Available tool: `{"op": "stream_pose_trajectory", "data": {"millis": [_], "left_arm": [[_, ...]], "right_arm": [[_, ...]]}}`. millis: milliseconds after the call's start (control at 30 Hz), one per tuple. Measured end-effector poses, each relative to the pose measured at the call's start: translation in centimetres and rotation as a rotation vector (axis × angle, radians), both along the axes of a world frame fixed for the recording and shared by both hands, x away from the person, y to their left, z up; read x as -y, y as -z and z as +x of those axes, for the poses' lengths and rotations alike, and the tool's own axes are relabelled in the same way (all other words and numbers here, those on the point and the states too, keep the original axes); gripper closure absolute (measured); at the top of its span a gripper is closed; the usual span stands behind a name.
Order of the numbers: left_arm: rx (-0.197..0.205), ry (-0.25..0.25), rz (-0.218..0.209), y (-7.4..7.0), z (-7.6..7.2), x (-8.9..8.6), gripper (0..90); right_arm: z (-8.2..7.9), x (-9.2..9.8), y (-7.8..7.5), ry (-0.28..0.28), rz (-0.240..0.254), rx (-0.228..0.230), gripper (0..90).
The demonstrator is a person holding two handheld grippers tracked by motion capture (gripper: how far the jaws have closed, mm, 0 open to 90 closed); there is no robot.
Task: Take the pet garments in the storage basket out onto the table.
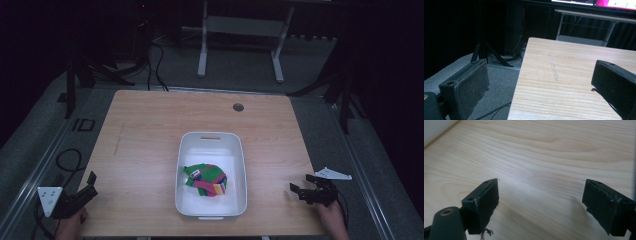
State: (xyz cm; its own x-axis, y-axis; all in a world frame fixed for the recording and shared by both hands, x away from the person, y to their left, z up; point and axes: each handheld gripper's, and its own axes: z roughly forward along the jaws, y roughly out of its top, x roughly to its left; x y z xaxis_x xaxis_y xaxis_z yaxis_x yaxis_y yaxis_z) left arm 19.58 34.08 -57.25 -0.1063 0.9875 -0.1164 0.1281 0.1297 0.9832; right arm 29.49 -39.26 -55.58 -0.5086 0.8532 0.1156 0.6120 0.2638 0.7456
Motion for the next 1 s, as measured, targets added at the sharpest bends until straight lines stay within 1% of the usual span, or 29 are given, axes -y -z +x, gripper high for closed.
{"op": "stream_pose_trajectory", "data": {"millis": [167, 400, 567, 833, 1000], "left_arm": [[0.000, 0.000, 0.000, 0.0, 0.0, 0.0, 1.8], [0.000, -0.002, 0.002, 0.0, 0.0, 0.0, 1.8], [0.001, -0.002, 0.002, 0.0, 0.0, 0.0, 1.8], [-0.001, -0.002, 0.006, 0.0, -0.1, 0.0, 1.8], [0.000, 0.001, 0.002, 0.0, -0.1, 0.0, 1.8]], "right_arm": [[0.2, -1.2, -0.7, -0.101, -0.004, -0.020, 13.7], [0.4, -3.1, -1.7, -0.198, -0.014, -0.050, 13.7], [0.6, -4.6, -3.0, -0.260, -0.018, -0.045, 13.7], [0.9, -7.2, -5.8, -0.364, 0.013, -0.023, 13.7], [1.0, -9.0, -7.6, -0.419, 0.005, -0.004, 13.7]]}}
